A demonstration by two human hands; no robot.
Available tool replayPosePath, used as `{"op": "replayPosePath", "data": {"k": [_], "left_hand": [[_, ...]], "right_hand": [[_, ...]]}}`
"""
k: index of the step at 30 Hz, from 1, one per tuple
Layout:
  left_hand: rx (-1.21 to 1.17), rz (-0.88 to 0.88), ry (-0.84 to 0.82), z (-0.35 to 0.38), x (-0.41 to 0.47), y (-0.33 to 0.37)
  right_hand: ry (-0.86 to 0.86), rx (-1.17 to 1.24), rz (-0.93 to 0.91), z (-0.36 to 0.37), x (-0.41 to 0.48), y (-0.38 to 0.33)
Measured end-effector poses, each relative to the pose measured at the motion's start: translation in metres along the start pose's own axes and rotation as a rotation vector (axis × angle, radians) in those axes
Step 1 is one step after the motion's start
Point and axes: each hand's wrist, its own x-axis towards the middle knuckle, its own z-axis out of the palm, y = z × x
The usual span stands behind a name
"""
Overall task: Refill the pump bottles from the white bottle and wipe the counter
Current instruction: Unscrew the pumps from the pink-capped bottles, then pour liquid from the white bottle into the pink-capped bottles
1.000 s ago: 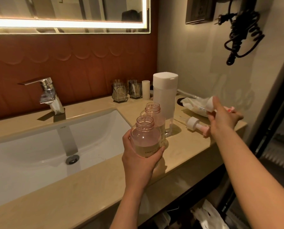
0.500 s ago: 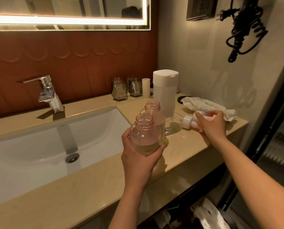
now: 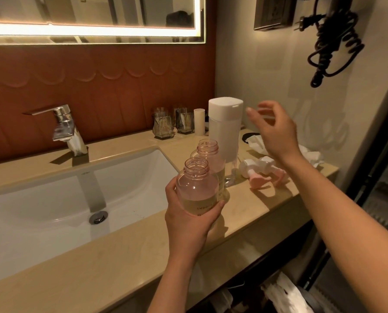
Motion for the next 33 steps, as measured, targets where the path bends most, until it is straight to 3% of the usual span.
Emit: {"op": "replayPosePath", "data": {"k": [7, 17, 26, 33], "left_hand": [[0.001, -0.018, -0.013, -0.001, 0.000, 0.001], [0.029, -0.112, -0.026, 0.001, -0.002, 0.012], [0.011, -0.167, 0.059, 0.000, -0.001, 0.023], [0.026, -0.083, 0.230, -0.024, 0.016, 0.049]], "right_hand": [[-0.253, -0.216, 0.002, 0.028, 0.029, -0.038], [-0.107, -0.149, 0.084, 0.046, 0.036, -0.041], [-0.023, 0.062, -0.137, 0.033, 0.051, -0.094], [-0.093, 0.187, -0.327, 0.030, 0.036, -0.138]]}}
